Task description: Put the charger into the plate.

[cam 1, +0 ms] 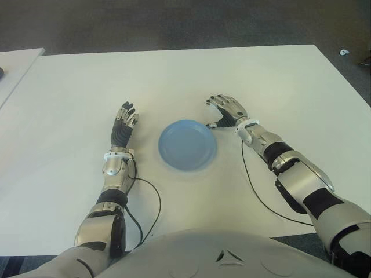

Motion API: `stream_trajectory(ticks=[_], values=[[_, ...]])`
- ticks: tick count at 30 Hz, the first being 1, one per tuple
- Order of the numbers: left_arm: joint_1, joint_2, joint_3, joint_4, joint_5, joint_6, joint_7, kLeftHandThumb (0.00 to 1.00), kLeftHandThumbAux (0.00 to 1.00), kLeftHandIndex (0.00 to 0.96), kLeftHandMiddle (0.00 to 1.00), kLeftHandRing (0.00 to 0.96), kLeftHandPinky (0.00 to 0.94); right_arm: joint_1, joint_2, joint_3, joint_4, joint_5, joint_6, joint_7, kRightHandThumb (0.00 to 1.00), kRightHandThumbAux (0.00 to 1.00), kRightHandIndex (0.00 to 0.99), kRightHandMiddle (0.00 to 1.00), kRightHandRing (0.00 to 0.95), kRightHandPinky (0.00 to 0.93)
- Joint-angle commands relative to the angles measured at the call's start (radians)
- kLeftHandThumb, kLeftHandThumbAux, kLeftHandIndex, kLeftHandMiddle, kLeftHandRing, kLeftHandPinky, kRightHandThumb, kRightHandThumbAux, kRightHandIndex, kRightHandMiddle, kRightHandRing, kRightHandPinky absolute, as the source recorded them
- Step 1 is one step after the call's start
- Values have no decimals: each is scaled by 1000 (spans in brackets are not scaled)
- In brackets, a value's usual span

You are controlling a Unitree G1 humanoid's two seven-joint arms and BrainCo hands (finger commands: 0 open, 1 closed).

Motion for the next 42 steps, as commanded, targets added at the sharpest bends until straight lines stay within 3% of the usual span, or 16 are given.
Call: stream_trajectory(ticks=[1, 11, 21, 34, 42], values=[[110, -59, -14, 92, 6, 90, -13, 0, 557, 37, 120, 125, 156, -5, 22, 21, 50, -6, -9, 47, 0, 469, 0, 0, 0, 0], [118, -61, -14, 81, 0, 89, -18, 0, 557, 44, 128, 133, 158, -3, 1, 13, 67, 28, -62, 144, 0, 528, 0, 0, 0, 0], [123, -61, -13, 73, -7, 92, -33, 0, 554, 47, 133, 135, 158, 7, -58, -53, 60, 123, -137, 303, 0, 588, 0, 0, 0, 0], [126, -61, -17, 66, -6, 86, -37, 0, 548, 47, 131, 131, 151, 19, -141, -184, -34, 314, -182, 630, 0, 577, 0, 0, 26, 81], [128, -56, -16, 61, -9, 91, -45, 0, 545, 47, 128, 128, 145, 49, -153, -231, -100, 388, -143, 763, 0, 558, 0, 0, 5, 40]])
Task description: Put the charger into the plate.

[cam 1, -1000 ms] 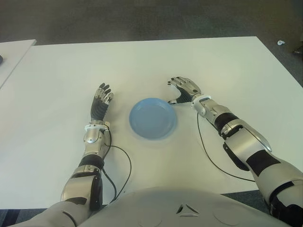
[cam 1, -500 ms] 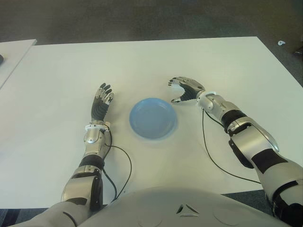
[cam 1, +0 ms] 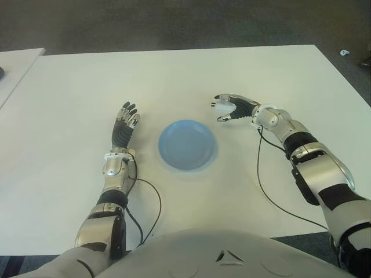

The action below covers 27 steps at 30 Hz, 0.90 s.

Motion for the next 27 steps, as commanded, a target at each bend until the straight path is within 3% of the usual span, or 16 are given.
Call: stream_trajectory(ticks=[1, 3, 9, 17, 27], values=[[119, -50, -14, 74, 3, 92, -23, 0, 544, 46, 126, 127, 144, 66, 0, -22, -25, 44, 46, 119, 0, 555, 0, 0, 3, 39], [120, -48, -13, 73, 2, 93, -25, 0, 543, 44, 124, 125, 142, 85, -11, -41, -65, 75, 57, 163, 0, 545, 0, 0, 1, 39], [123, -44, -13, 68, 3, 101, -30, 0, 538, 42, 125, 126, 148, 236, -101, -124, -422, 213, 189, 344, 0, 499, 0, 0, 0, 58], [128, -44, -17, 60, 10, 103, -24, 0, 538, 42, 128, 128, 148, 343, -147, -171, -676, 247, 339, 413, 0, 447, 0, 0, 0, 61], [133, -46, -17, 48, 8, 108, -21, 0, 539, 48, 128, 128, 153, 448, -200, -215, -886, 278, 426, 469, 0, 395, 0, 0, 0, 47]])
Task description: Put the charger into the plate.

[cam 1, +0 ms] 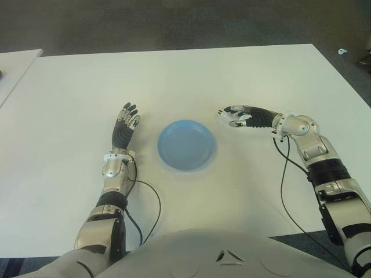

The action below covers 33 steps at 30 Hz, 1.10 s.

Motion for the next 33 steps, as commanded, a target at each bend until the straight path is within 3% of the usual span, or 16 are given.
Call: stream_trajectory(ticks=[1, 19, 33], values=[[112, -46, -14, 78, 7, 102, -6, 0, 538, 48, 128, 129, 154, 54, -22, -18, -84, 26, 46, 32, 0, 392, 0, 0, 0, 49], [111, -39, -15, 74, 11, 113, -3, 0, 545, 45, 131, 131, 152, 127, -54, -48, -162, 20, 59, 36, 0, 459, 0, 0, 0, 26], [110, -37, -15, 71, 11, 117, -4, 0, 542, 36, 125, 127, 151, 154, -61, -66, -193, 38, 60, 37, 0, 440, 0, 0, 0, 10]])
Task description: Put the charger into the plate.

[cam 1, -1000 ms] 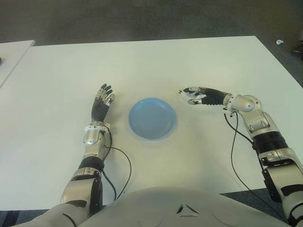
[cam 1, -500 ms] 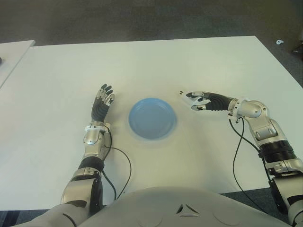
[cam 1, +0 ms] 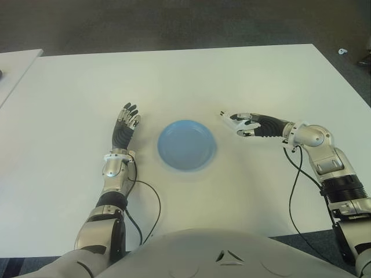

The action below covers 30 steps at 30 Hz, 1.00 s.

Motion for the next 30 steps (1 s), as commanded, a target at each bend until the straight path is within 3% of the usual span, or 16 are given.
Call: stream_trajectory(ticks=[1, 14, 20, 25, 27, 30], values=[[109, -37, -14, 77, 11, 106, -4, 0, 542, 36, 125, 128, 152, 15, 0, -9, -16, 18, 9, 3, 0, 439, 0, 0, 0, 9], [115, -38, -16, 69, 13, 98, -5, 0, 541, 36, 129, 130, 151, 24, 41, -55, 6, 76, -61, -46, 0, 462, 0, 29, 71, 79], [116, -40, -17, 70, 14, 96, -1, 0, 546, 38, 128, 129, 150, 32, 85, -94, 41, 111, -126, -109, 1, 568, 0, 89, 136, 102], [115, -40, -17, 69, 12, 98, -4, 0, 545, 41, 129, 129, 151, 30, 114, -113, 73, 109, -200, -170, 140, 704, 0, 109, 154, 177], [115, -40, -17, 69, 11, 100, -6, 0, 546, 40, 129, 129, 151, 27, 121, -115, 88, 93, -243, -200, 194, 711, 0, 109, 156, 187], [114, -40, -16, 69, 9, 102, -8, 0, 547, 40, 128, 129, 151, 21, 128, -113, 125, 2, -374, -322, 285, 685, 0, 107, 150, 175]])
